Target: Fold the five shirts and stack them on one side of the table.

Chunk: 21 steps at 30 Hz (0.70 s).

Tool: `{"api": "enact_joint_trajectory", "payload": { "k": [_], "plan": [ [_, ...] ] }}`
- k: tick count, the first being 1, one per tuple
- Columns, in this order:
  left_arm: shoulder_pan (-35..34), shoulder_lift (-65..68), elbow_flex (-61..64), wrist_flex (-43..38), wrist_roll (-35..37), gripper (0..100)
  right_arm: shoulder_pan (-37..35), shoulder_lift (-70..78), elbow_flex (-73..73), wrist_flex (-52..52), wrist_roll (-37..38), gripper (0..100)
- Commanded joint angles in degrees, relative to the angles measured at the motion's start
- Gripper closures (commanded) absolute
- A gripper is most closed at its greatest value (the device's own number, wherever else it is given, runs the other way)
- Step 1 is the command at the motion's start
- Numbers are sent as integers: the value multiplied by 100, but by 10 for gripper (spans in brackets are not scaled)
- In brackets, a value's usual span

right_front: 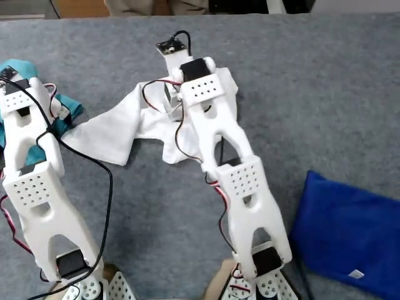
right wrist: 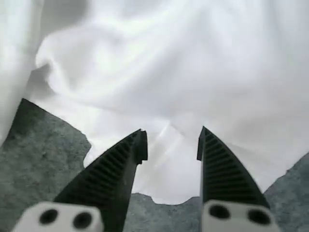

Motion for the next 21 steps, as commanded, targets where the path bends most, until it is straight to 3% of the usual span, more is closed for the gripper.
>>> {"api": "enact_joint_trajectory", "payload": {
  "k": [1,9,21],
  "plan": [
    [-123,57,-264,-114,18,840,-154,189,-629,343,-422,817],
    [-97,75,-273,-149,0,840,-57,725,-673,369,-844,817],
    [-79,75,-281,-158,-9,840,163,752,-655,431,-853,818]
  ]
}}
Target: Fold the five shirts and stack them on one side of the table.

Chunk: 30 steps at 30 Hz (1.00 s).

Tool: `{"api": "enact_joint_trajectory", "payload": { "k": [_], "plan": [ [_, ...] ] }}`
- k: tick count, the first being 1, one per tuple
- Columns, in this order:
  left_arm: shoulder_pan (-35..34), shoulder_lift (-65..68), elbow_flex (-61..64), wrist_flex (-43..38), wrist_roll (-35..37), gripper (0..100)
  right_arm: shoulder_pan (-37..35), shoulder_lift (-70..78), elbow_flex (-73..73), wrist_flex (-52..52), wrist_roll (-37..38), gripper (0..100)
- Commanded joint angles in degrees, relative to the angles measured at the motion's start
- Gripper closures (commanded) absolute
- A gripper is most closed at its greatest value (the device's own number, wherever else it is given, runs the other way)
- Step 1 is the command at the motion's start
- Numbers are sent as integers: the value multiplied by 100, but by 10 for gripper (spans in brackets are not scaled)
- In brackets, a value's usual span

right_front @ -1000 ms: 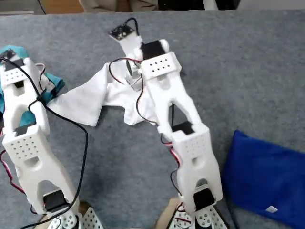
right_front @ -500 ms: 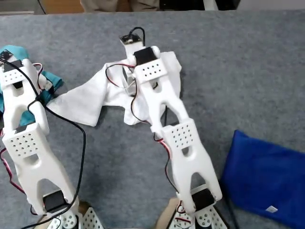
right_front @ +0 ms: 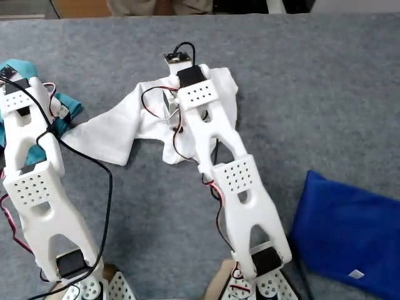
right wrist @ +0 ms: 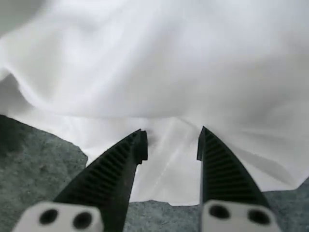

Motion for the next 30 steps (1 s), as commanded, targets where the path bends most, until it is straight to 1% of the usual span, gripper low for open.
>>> {"api": "enact_joint_trajectory", "payload": {
  "k": [1,6,11,13,20,26,30],
  "plan": [
    [-79,22,-185,-158,-26,840,171,-13,-215,105,-44,818],
    [-79,22,-185,-158,-26,840,286,13,-207,105,-70,820],
    [-79,22,-185,-158,-26,839,382,233,-259,105,-70,908],
    [-79,22,-185,-158,-26,839,374,251,-259,105,-62,928],
    [-79,22,-185,-158,-26,837,382,251,-400,114,-62,932],
    [-79,22,-185,-158,-26,836,655,242,-752,123,-44,929],
    [-79,22,-185,-158,-26,836,708,224,-787,141,-44,928]
  ]
}}
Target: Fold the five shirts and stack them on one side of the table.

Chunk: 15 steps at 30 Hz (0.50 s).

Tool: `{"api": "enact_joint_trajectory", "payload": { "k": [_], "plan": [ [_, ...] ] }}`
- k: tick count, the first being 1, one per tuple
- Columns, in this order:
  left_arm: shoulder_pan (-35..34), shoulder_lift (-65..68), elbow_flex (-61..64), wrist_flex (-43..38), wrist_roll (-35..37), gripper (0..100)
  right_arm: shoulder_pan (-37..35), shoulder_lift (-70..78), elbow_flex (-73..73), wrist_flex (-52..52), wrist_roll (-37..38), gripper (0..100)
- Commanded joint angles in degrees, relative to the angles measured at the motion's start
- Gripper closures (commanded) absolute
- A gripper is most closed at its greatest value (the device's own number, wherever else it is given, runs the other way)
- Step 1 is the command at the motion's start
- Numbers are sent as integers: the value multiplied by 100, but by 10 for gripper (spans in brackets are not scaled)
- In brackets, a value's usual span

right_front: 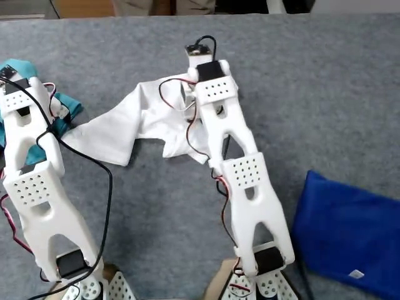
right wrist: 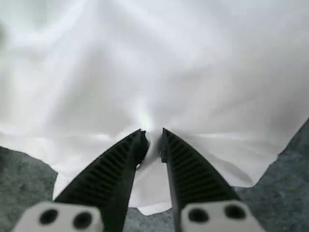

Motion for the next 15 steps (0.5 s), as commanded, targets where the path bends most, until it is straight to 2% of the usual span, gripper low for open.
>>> {"api": "enact_joint_trajectory", "payload": {
  "k": [1,15],
  "plan": [
    [-79,22,-185,-158,-26,836,119,-84,-189,123,-26,924],
    [-70,13,-185,-158,-26,836,75,-602,-40,123,79,976]
  ]
}}
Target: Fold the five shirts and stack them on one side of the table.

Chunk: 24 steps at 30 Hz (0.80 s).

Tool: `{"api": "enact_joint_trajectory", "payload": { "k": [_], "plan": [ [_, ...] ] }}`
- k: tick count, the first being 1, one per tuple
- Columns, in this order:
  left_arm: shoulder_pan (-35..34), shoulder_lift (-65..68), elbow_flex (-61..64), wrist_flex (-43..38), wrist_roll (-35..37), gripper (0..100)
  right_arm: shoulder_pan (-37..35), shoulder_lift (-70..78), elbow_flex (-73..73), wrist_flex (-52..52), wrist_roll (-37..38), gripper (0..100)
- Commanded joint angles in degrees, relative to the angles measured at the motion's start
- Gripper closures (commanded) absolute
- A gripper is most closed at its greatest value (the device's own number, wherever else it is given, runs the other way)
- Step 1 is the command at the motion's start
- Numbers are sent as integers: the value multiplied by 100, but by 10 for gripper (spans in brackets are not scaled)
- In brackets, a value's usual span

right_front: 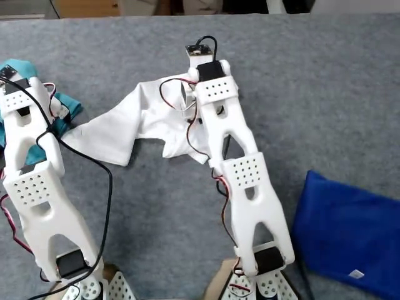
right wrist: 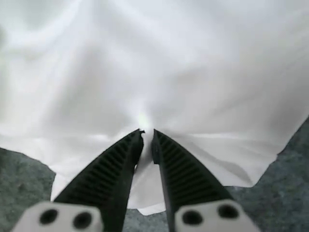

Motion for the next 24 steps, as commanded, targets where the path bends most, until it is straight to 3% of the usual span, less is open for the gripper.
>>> {"api": "enact_joint_trajectory", "payload": {
  "k": [1,5,13,24],
  "plan": [
    [-70,13,-185,-158,-26,836,75,-734,-75,123,97,983],
    [-79,-57,-211,-18,-123,835,127,-1341,-66,79,264,988],
    [44,-593,-1732,1855,-1415,835,541,-1015,-66,-844,422,988],
    [-264,-558,-2171,2725,-1925,835,743,40,-382,-1275,396,987]
  ]
}}
